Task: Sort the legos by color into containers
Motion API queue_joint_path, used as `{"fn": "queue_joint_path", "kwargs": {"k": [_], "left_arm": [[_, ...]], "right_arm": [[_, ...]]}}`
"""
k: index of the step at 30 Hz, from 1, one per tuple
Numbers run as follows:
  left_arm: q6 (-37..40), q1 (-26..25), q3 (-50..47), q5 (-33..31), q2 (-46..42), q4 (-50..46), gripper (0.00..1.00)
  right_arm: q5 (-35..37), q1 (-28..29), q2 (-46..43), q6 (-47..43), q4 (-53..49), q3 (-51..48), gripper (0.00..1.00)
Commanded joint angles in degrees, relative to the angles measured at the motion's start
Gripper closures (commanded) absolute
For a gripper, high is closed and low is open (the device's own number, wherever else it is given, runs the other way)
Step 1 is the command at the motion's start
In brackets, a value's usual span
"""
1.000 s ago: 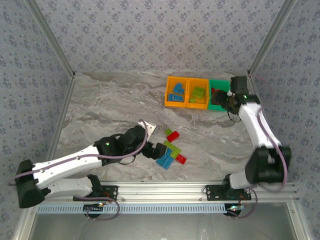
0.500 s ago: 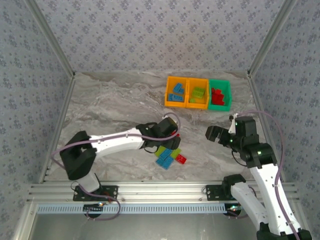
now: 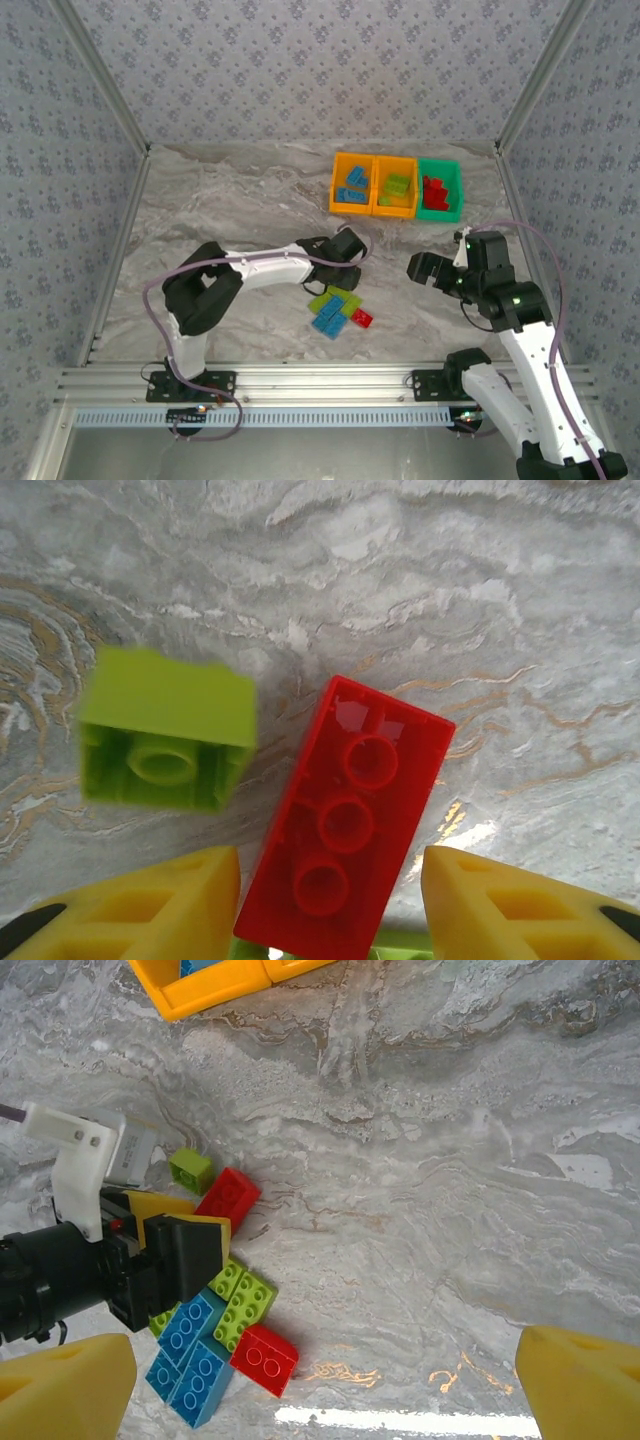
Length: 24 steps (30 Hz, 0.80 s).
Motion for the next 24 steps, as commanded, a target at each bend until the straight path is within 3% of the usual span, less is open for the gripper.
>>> {"fn": "queue_joint_path", "kwargs": {"k": [1,7,12,16,20,24], "left_arm": [[1.2,-0.2,1.5,-0.3,2.0,-0.6,0.48],[3.4,-0.2,1.7,-2.5,3.4,-1.2,0.49],[3.8,-0.4,2.0,-1.1,2.6,0.1,0.67],[4.3,-0.8,2.2,3.0,-1.1,2.4,0.74],[6.4,-1.1,6.8,4.8,-3.8,2.2,0.75],[10.4,-0.8,17.5,3.1,-0.1,0.8,0.76]], "right_arm": [[-1.1,0.4,-0.4,1.0,-0.9,1.6,0.0],[-1.6,0.9,-0.4,2.2,-0.7,2.2,0.0],[-6.0,1.6,-0.2,3.2,-0.3,2.6,0.0],[-10.4,1.9,0.2,3.8,-0.6,3.1,0.0],[-10.1,2.3,-1.9,6.7,-0.3,4.7,0.0],[-8.2,2.6,-4.3,9.7,0.8,7.1,0.0]]}}
